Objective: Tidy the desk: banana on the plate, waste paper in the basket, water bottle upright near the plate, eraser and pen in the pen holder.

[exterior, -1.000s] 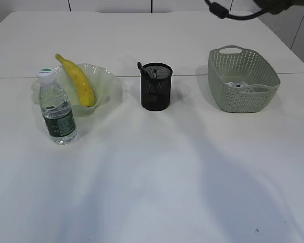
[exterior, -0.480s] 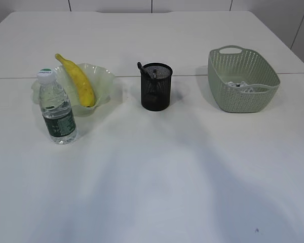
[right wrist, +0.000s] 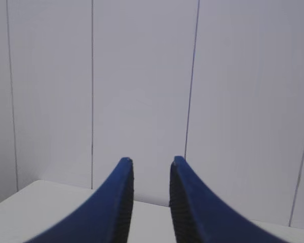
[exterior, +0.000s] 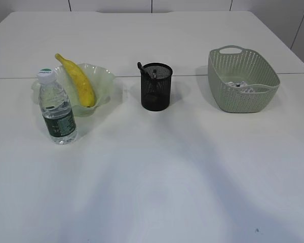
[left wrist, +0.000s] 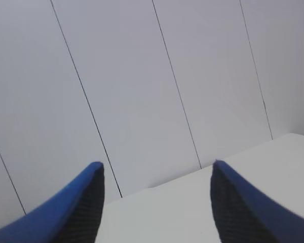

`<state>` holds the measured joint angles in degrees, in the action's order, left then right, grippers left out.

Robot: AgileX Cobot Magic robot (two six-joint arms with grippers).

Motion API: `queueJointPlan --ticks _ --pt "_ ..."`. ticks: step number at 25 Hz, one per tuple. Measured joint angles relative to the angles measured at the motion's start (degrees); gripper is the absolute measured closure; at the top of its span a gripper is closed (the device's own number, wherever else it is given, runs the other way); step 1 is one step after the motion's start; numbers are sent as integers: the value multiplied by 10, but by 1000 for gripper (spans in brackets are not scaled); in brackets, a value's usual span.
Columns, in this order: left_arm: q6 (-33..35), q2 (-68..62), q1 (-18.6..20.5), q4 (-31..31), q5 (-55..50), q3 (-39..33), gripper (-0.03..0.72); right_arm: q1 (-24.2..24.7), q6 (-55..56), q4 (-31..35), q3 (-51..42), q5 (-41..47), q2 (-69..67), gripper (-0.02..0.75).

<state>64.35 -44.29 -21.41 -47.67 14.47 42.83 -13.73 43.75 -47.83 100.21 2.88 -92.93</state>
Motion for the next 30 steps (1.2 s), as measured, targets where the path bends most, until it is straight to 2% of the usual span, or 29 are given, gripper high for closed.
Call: queueJointPlan --ticks 4,12,20,30 --pt "0 5 0 -1 0 0 222 -20 1 -22 0 98 41 495" --pt "1 6 0 -10 -8 53 222 -51 -55 -38 0 236 109 486" --pt "1 20 0 -29 -21 79 222 -92 -79 3 0 418 164 485" --pt "1 53 0 -36 -23 80 222 -94 -80 5 0 454 168 485"
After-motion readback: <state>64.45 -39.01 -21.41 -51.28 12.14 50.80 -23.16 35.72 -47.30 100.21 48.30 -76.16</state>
